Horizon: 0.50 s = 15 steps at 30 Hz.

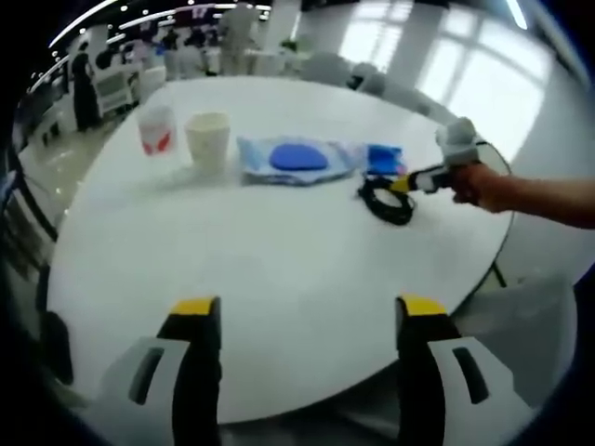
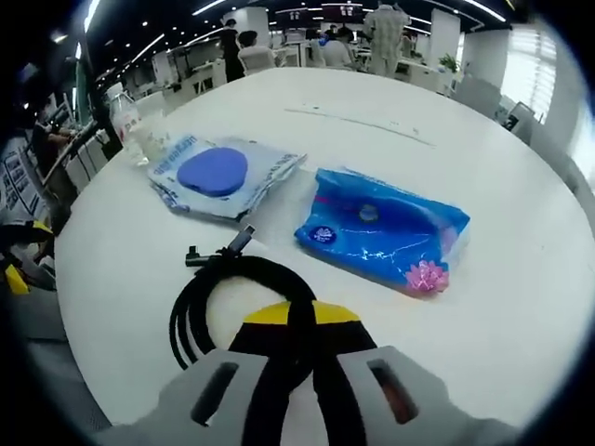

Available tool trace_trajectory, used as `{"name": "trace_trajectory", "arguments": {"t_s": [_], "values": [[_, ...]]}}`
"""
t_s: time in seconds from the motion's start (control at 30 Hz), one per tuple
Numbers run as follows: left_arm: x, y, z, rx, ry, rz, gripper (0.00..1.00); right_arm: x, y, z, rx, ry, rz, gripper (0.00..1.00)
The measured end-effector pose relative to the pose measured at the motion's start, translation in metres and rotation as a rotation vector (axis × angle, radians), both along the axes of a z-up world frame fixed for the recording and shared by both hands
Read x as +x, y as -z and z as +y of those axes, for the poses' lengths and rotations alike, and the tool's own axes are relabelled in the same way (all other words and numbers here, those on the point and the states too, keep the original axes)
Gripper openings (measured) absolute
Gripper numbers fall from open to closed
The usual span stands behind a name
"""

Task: Arrange the tabletop items into an orderly group along one side of the table until the central work area is clear of visible clutter.

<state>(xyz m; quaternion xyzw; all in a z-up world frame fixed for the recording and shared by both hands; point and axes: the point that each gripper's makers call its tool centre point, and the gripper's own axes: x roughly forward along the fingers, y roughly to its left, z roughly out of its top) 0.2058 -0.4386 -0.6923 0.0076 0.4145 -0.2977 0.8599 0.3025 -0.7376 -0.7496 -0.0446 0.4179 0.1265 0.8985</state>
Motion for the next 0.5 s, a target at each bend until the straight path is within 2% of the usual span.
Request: {"name": "trace_trajectory", "arguments": {"t_s": [0.5], "values": [[0.002,-0.007,-0.007,-0.04,0.015,-0.012,0.7,-0.027,-0.031,-0.004,0.018,0.091,-0.042,0.08]]}}
